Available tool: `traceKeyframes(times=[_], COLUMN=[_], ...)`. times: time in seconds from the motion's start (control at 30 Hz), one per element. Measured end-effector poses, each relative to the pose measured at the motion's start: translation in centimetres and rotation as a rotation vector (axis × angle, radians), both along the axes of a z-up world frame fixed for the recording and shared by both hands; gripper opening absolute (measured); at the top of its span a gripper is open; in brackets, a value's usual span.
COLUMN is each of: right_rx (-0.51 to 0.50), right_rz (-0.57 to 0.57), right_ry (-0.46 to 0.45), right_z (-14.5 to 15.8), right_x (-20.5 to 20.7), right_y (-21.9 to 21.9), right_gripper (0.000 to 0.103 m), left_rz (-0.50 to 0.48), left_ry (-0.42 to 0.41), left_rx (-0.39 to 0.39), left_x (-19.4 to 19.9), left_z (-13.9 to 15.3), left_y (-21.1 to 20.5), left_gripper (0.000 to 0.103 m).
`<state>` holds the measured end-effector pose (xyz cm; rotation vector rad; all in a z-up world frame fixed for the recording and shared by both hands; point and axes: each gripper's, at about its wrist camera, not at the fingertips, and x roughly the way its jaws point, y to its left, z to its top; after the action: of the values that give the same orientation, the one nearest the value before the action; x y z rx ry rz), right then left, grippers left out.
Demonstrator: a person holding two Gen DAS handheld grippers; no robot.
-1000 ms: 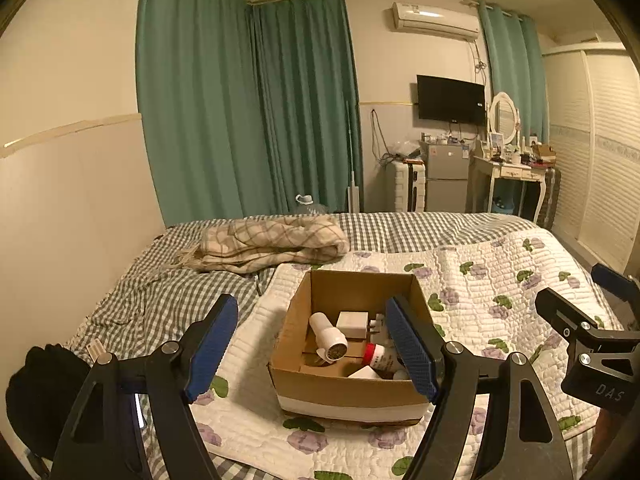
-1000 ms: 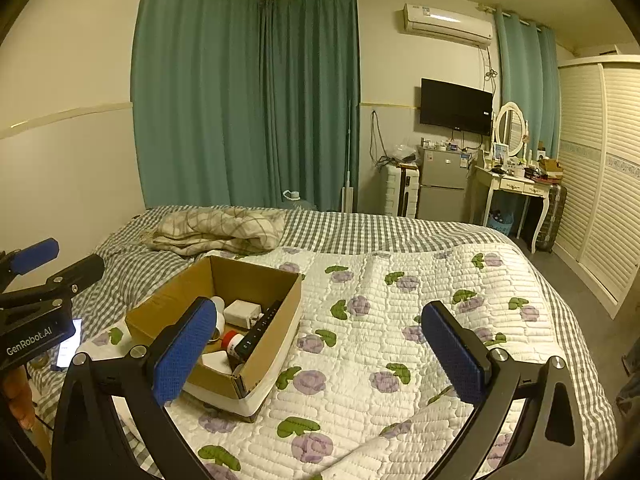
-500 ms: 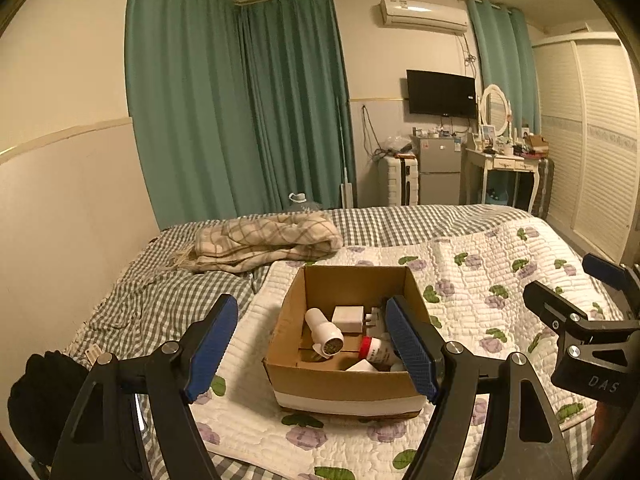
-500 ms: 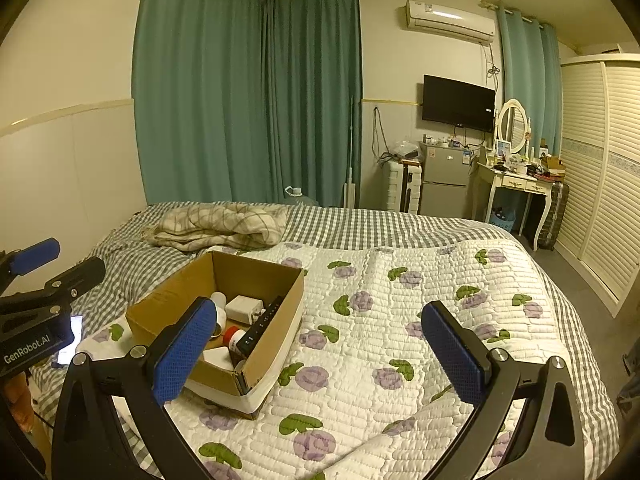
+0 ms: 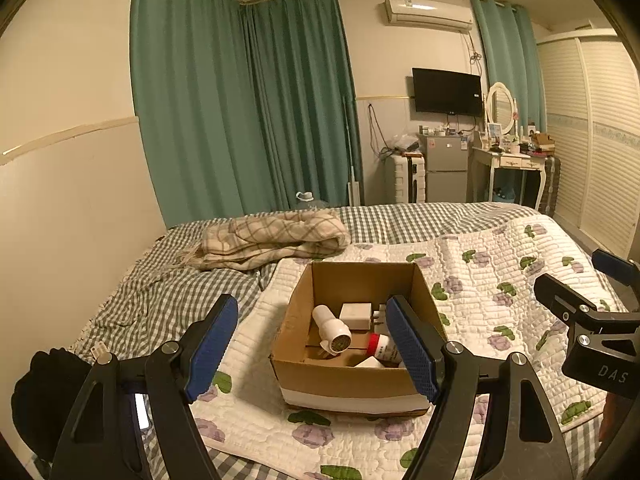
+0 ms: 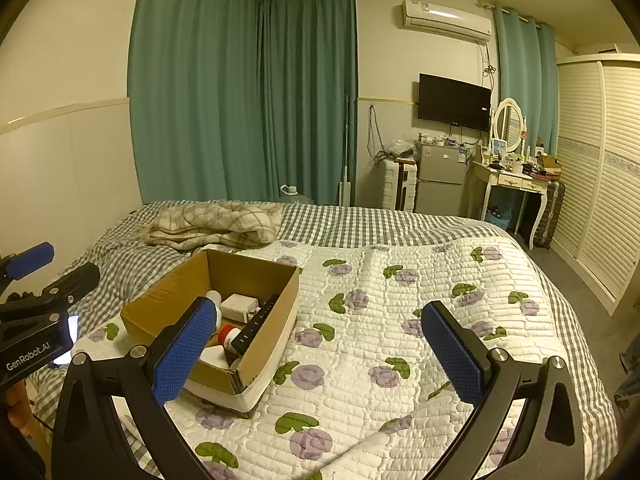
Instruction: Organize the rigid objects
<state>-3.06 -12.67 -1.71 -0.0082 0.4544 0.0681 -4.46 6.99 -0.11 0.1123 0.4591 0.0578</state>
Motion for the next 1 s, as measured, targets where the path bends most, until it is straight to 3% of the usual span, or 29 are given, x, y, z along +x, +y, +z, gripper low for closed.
traceKeyframes(times=[1.0], right_rx=[0.002], right_rz=[-0.009], right_ry=[0.016], right_z=[-0.6], right_x=[-0.05], right_y=[0.19], right_gripper=[0.103], left_rz=[-0.022], left_ry=[0.016], left_rx=[0.014], left_x=[-0.14], left_z=[-0.12], left_y=[-0.39], left_gripper=[0.08])
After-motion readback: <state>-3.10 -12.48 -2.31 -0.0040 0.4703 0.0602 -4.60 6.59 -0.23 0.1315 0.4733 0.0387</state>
